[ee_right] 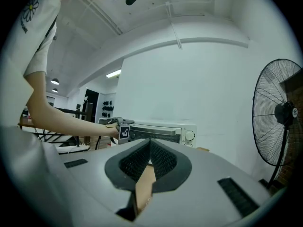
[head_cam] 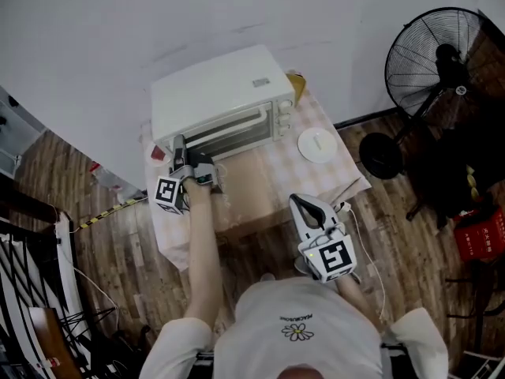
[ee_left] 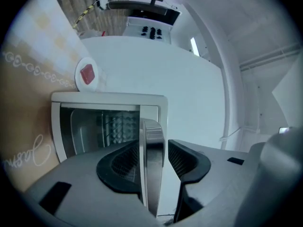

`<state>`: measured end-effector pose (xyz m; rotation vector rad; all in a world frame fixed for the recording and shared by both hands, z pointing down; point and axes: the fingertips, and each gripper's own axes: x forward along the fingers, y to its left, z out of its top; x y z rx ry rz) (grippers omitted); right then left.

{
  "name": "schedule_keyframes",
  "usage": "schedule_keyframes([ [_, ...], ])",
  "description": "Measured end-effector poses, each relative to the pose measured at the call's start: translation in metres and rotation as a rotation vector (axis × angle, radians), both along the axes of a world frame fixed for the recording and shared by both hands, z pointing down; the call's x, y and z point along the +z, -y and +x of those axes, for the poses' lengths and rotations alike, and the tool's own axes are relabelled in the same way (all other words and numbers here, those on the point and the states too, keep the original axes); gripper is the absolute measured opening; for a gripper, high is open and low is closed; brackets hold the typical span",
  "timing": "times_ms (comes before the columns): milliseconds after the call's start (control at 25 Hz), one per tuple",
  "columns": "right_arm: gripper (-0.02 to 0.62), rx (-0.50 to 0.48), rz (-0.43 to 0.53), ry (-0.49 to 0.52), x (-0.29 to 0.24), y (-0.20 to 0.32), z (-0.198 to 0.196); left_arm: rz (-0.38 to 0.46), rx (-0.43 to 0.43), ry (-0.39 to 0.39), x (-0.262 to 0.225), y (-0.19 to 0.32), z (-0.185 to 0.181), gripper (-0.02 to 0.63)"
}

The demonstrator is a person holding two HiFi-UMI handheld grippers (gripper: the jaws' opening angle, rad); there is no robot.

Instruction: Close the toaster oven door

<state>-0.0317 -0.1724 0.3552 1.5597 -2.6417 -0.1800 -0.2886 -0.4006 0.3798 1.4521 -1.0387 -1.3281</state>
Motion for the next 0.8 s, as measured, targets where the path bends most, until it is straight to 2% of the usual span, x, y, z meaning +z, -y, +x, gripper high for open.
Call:
schedule_keyframes([
  [120,0.011,-0.01,-0.011,0.025,0.001,0.004,0.002,-0.001,-0.006,0.055,-0.003,-0.004,-0.002,0.196],
  [400,0.011,-0.089,-0.026,0.054,0.002,0.002,-0.02,-0.035,-0.031,0.161,-0.004,-0.038,-0.012,0.196],
  [560,0.011,-0.143,-0.014,0.056,0.004,0.0,-0.033,-0.014,-0.062,0.198,-0.014,-0.063,-0.021,0.196],
  [720,0.011,-0.17,-0.027,0.055,0.006,-0.001,-0.039,0.081,-0.083,0.403,-0.057,-0.098,-0.012,0.195],
  [800,0.011,-0.167,-0.038,0.068,0.005,0.003,-0.04,0.121,-0.1,0.568,-0.077,-0.116,-0.001,0.195],
])
